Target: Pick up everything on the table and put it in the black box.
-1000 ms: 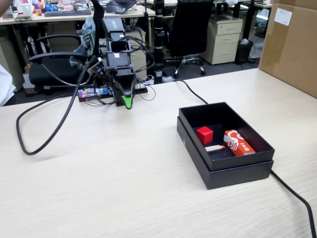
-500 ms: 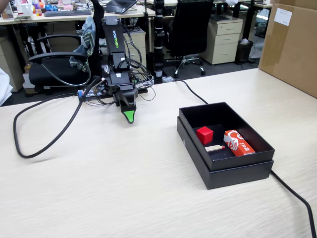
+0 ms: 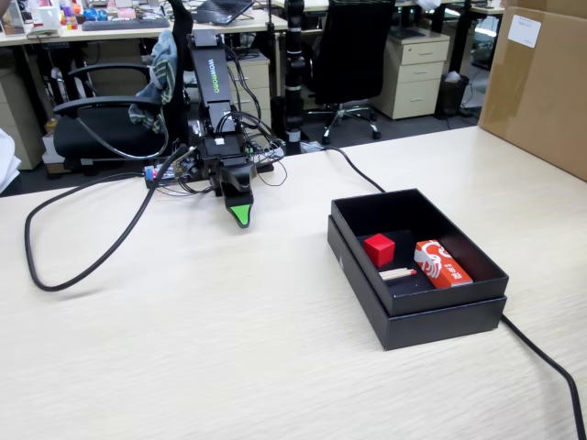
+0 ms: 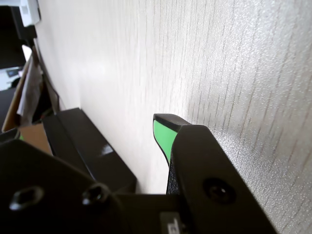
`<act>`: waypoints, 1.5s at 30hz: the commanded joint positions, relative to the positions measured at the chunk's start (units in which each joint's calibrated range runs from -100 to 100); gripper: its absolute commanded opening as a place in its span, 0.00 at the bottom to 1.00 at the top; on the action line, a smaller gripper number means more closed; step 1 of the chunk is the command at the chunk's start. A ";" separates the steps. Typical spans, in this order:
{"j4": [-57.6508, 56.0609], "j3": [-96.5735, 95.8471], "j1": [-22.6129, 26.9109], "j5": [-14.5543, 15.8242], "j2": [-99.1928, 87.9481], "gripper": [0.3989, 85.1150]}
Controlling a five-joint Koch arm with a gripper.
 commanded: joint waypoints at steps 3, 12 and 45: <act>1.98 -0.84 -0.05 -0.24 0.56 0.60; -5.71 -1.11 0.24 -0.24 1.02 0.59; -7.61 -1.20 0.29 -0.24 1.02 0.59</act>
